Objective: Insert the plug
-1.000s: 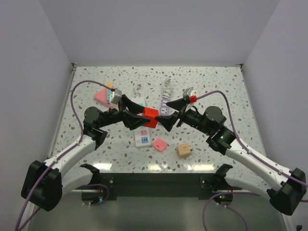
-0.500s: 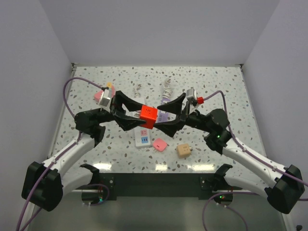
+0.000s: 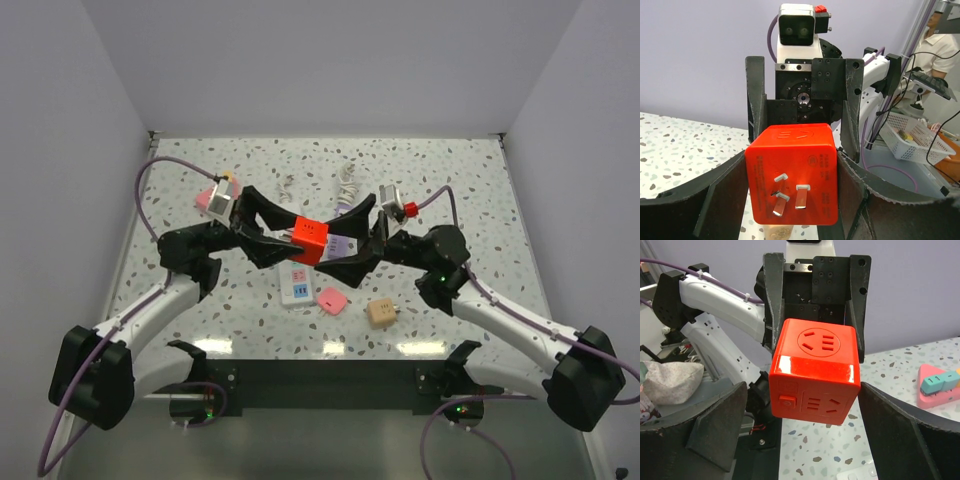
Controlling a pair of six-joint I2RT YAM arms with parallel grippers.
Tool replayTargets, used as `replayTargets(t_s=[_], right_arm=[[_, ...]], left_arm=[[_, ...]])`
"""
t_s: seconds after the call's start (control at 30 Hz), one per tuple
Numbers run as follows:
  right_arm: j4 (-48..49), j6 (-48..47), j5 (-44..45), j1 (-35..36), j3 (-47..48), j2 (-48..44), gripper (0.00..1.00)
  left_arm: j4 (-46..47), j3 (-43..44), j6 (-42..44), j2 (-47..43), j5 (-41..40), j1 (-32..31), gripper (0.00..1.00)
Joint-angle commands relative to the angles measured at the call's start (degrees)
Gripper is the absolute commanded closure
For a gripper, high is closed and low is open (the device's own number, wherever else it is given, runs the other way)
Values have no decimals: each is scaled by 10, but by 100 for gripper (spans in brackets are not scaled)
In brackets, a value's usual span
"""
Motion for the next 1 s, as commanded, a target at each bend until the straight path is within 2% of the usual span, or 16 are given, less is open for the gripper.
replayTargets(t_s=[0.0,0.13,0.27,0.43,0.47,0.5,0.57,0.6,0.63,0.7,0.73,0.77,0.9,0.97], right_arm=[[46,12,-12,-1,7,6,6],[57,15,-7,4,13,26,12],[76,27,-6,4,17,52,31],[101,40,8,6,18,72,49],[101,38,12,6,17,75,60],[101,36,20,6,16,75,66],[80,25,54,6,15,66,91],[71,19,66,6,15,63,100],[49,5,77,6,16,58,100],[20,-13,108,5,20,43,100],[-11,-27,119,4,23,37,100],[-32,-36,129,3,27,33,100],[-156,-84,199,-4,58,9,100],[-218,-102,212,-11,82,11,100]], left_arm=[[102,15,-19,3,-11,4,100],[126,7,-32,12,-17,4,100],[171,-3,-53,22,-20,4,100],[206,-6,-75,42,-21,4,100],[208,-7,-76,47,-18,4,100],[208,-7,-76,48,-17,4,100],[161,-3,-45,53,-19,4,100],[97,-1,-25,54,-27,4,95],[66,4,15,54,-32,4,89],[-14,7,52,53,-51,4,71],[-38,9,82,52,-57,5,60],[-58,8,95,50,-62,6,39],[-113,1,121,46,-75,30,3],[-118,-9,127,41,-79,44,0]])
